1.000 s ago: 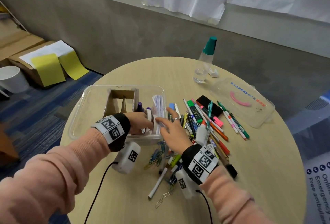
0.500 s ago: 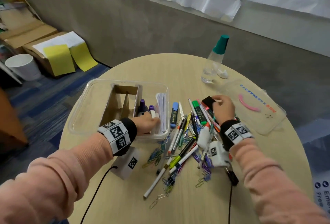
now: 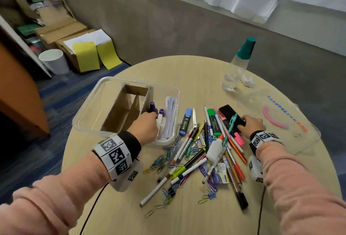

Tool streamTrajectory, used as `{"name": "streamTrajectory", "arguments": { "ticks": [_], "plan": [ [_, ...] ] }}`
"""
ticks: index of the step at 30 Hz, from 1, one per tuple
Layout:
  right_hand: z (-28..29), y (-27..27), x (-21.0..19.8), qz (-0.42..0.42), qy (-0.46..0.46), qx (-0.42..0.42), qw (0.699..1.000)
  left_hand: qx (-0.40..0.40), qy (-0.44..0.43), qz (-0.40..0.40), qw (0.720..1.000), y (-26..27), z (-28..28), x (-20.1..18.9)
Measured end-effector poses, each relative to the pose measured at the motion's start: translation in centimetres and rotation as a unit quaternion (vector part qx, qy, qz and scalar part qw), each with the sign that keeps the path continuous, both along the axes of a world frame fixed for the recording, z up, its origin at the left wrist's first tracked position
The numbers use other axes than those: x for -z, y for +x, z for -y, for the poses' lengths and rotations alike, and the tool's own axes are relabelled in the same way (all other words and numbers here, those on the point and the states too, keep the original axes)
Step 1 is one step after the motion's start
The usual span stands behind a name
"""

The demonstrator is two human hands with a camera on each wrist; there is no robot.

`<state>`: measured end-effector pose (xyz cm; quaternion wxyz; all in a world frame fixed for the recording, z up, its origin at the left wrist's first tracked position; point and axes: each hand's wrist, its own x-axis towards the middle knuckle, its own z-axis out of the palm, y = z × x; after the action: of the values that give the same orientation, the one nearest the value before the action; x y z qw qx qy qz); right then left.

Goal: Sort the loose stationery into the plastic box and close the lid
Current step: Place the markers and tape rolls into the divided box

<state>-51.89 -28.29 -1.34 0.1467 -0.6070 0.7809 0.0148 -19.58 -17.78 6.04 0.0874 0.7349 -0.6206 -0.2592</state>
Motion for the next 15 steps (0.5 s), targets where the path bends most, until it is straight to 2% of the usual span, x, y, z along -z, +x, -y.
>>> {"name": "streamTrajectory", "arguments": {
  "ticks": [4, 11, 15],
  "plan": [
    [0.4, 0.3, 0.0, 0.03, 0.007, 0.017, 0.999, -0.012, -0.054, 0.024, 0.998, -0.1, -1.1, 0.4],
    [0.6, 0.9, -0.1, 0.008, -0.006, 0.053, 0.999, -0.017, -0.125, 0.019, 0.992, -0.2, -2.9, 1.3],
    [0.5, 1.0, -0.6, 0.057, -0.01, 0.069, 0.996, 0.002, -0.152, 0.013, 0.988, 0.2, -3.1, 1.3]
  ]
}}
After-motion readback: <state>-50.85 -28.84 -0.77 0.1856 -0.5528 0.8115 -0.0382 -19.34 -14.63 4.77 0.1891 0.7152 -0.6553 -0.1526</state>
